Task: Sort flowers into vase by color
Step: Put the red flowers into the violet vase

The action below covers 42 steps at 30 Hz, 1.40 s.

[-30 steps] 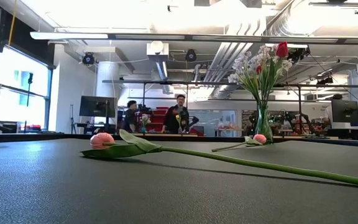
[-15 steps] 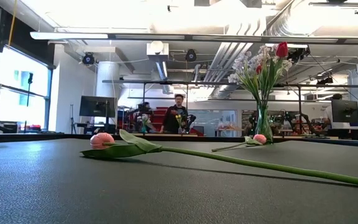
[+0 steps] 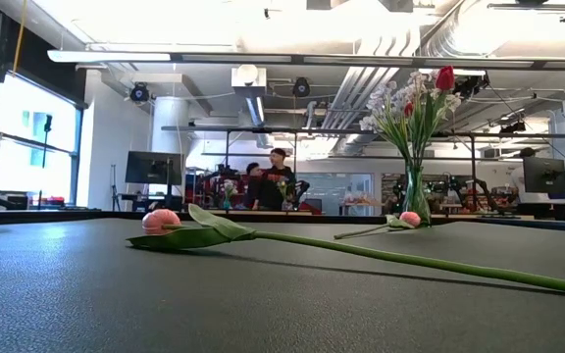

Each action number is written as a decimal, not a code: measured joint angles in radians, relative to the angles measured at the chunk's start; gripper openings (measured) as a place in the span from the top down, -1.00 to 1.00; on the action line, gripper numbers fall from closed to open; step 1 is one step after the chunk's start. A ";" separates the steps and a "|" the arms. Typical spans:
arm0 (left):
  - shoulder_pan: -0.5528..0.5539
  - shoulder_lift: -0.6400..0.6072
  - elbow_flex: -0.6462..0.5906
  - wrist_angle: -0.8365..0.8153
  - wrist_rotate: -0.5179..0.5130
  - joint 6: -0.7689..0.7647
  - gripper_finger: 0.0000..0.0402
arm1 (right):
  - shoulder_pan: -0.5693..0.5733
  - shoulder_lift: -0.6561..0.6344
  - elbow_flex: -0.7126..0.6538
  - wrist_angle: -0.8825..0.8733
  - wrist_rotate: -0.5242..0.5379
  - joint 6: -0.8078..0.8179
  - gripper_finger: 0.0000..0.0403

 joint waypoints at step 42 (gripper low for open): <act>-0.003 0.001 0.000 0.039 0.020 0.000 0.45 | -0.009 0.132 -0.054 0.182 -0.463 -0.055 0.94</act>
